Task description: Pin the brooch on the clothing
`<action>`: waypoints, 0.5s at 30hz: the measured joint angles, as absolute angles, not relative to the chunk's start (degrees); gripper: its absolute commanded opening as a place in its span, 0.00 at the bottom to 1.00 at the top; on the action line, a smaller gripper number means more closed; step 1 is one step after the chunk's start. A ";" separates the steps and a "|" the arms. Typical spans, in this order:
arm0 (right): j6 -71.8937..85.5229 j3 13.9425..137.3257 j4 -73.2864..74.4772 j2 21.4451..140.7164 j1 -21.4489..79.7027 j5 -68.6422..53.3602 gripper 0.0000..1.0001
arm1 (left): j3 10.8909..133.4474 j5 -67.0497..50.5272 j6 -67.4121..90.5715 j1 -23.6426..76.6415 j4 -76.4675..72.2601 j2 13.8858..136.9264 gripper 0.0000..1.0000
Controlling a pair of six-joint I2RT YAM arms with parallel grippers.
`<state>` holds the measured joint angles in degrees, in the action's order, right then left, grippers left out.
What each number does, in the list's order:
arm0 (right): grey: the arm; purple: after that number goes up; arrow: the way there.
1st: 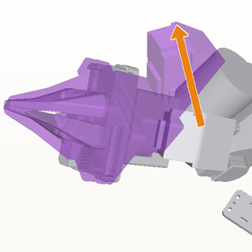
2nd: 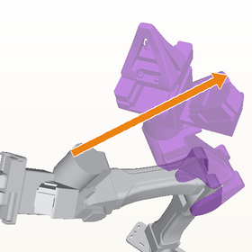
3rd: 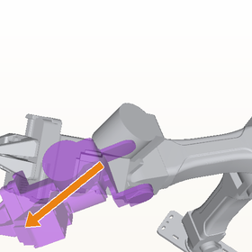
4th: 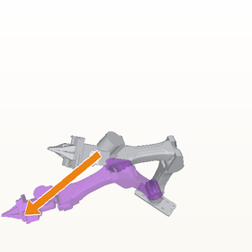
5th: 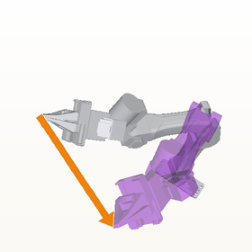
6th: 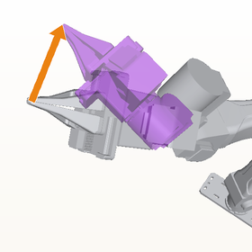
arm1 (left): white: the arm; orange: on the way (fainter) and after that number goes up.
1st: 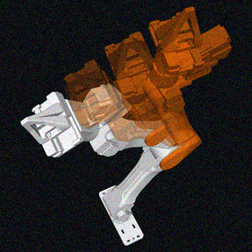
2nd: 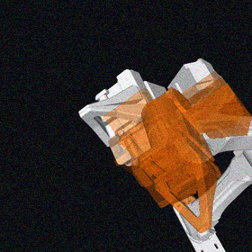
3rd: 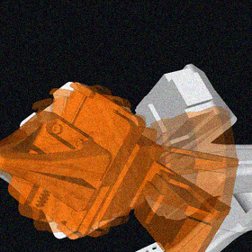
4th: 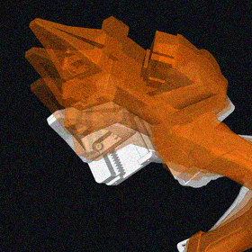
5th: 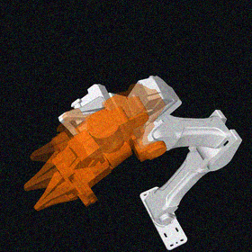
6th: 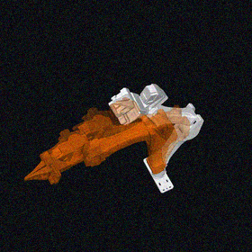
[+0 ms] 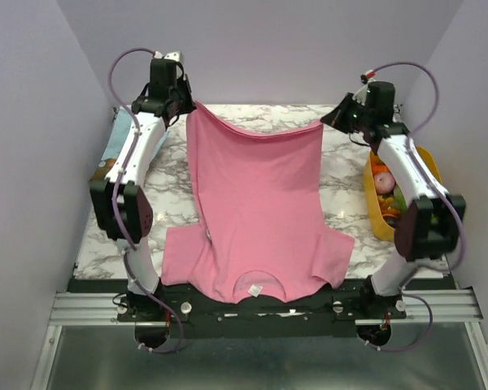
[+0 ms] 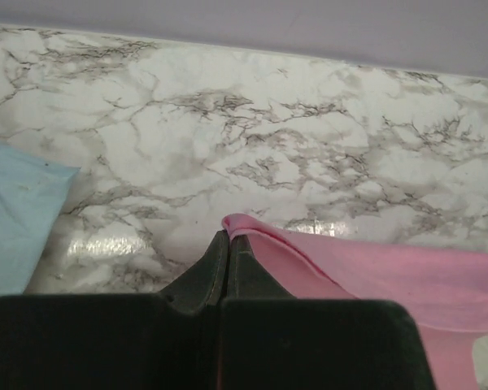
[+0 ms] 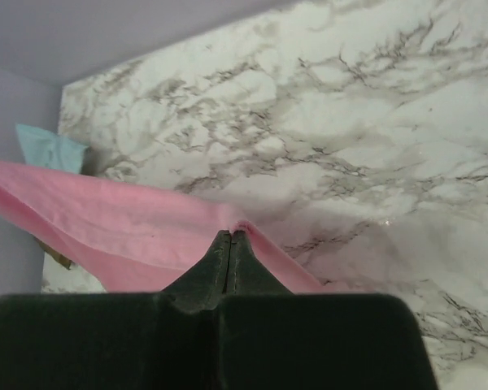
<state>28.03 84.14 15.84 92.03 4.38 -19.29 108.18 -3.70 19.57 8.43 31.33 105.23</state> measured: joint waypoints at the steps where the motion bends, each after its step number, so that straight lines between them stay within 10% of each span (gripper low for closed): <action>1: 28.53 86.89 15.77 97.86 4.38 -19.27 0.01 | 110.76 -3.90 19.57 8.32 31.24 108.97 0.00; 15: 31.48 110.43 19.18 126.13 4.38 -19.92 0.01 | 131.52 -7.16 20.12 4.71 32.58 136.59 0.00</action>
